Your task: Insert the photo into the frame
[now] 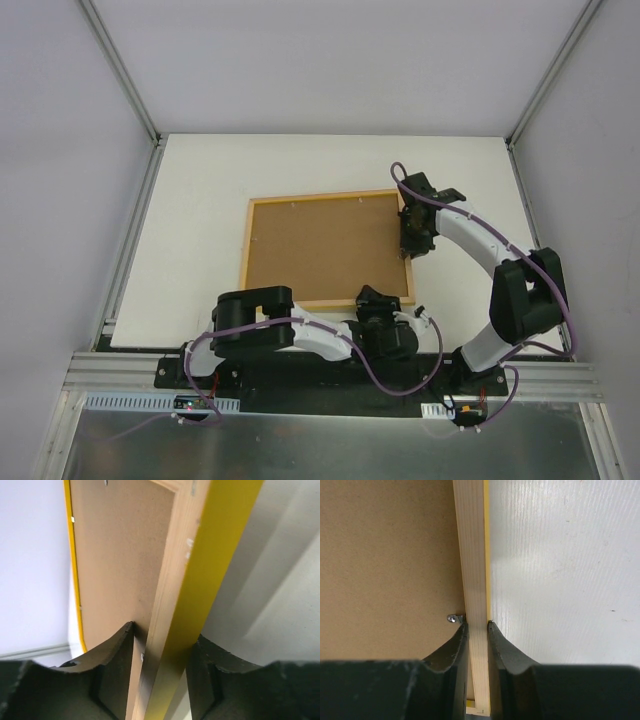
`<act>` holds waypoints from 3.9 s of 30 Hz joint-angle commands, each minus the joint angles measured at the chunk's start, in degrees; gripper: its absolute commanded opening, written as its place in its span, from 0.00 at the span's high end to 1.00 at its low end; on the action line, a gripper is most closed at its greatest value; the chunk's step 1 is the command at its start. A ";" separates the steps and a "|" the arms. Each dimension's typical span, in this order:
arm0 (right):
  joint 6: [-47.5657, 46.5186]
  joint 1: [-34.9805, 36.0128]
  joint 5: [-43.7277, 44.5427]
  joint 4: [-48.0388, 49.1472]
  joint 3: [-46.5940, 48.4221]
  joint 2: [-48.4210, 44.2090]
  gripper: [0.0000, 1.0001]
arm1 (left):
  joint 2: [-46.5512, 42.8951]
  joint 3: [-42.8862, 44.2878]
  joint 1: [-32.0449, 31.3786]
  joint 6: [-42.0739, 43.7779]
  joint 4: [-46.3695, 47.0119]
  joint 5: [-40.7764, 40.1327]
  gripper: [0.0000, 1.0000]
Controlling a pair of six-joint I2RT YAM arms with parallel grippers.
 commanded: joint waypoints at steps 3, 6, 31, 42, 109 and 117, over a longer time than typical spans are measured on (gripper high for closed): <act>1.96 0.24 0.37 -1.01 1.56 -5.08 0.99 | 0.93 -2.43 0.83 7.19 10.82 -1.65 0.74; 1.96 0.24 0.11 -1.10 1.47 -5.78 0.99 | 0.66 -3.13 0.83 10.35 14.78 -2.18 0.88; 0.20 -8.18 3.27 -7.78 15.97 -32.50 0.17 | -13.73 -2.18 0.22 34.22 35.42 -4.74 1.00; 0.46 -15.84 -2.18 -7.08 17.47 -32.16 0.17 | -24.82 12.32 2.76 11.95 -10.14 2.91 1.00; 4.94 -24.10 -25.91 19.02 -10.83 -18.27 0.20 | -20.96 36.00 79.84 -53.53 -33.92 98.27 1.00; 5.65 -20.85 -26.00 23.42 -13.38 -15.46 0.20 | -13.68 19.47 81.25 -57.92 -16.53 101.17 1.00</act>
